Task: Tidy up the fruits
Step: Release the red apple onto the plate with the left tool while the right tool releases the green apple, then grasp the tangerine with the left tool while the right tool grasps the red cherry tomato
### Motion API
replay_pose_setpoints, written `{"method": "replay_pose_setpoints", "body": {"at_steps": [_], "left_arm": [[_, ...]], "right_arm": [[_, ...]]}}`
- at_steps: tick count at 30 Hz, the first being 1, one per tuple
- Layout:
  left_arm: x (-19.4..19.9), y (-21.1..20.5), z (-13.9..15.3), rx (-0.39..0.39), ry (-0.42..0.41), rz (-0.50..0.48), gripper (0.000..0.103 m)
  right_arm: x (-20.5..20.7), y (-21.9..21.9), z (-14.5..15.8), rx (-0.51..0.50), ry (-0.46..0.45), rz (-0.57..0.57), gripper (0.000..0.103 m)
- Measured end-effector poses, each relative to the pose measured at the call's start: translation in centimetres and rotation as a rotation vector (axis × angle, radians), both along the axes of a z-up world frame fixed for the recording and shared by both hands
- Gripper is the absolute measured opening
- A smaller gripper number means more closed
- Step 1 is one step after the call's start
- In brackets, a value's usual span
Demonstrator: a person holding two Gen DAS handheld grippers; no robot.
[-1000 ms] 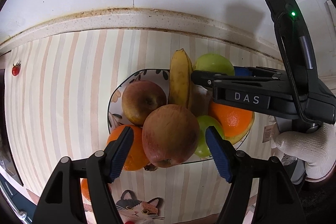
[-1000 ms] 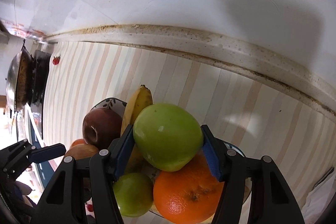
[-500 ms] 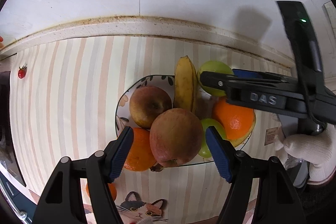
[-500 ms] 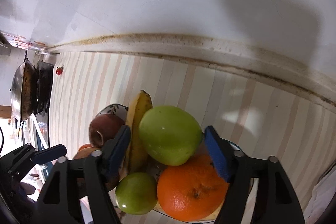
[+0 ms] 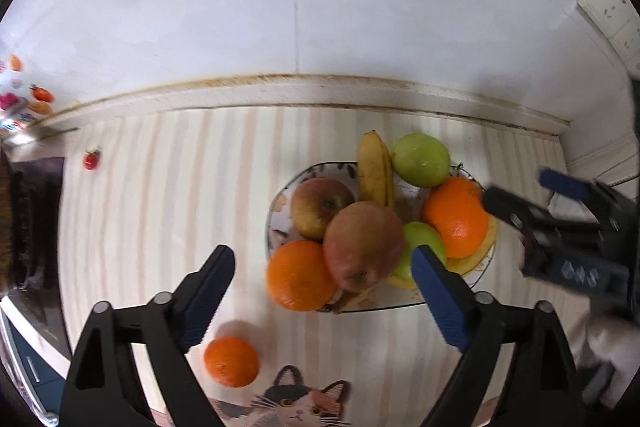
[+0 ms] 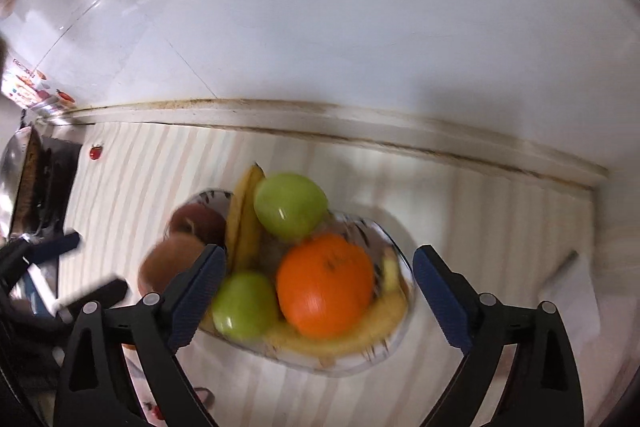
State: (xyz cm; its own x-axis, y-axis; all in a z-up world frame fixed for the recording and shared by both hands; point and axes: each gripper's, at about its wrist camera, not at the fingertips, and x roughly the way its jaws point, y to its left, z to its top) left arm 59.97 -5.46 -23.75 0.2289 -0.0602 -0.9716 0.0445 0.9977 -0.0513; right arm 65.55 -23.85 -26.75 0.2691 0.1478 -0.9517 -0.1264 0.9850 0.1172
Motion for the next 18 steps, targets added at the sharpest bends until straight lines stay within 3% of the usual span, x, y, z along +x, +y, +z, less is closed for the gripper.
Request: {"method": "replay_pose_setpoints", "body": {"at_steps": [7,18], "left_arm": [[-4.2,0.5,2.3,0.048,-0.094,0.001,0.094],[-11.7,-0.6,6.8,0.035,-0.212,-0.024,0.094]], "right_arm": [[-7.6,-1.5,3.6,-0.031,-0.087,-0.095,0.097],[-17.8,-1.6,9.9,-0.044,-0.227,-0.173,0.097]]}}
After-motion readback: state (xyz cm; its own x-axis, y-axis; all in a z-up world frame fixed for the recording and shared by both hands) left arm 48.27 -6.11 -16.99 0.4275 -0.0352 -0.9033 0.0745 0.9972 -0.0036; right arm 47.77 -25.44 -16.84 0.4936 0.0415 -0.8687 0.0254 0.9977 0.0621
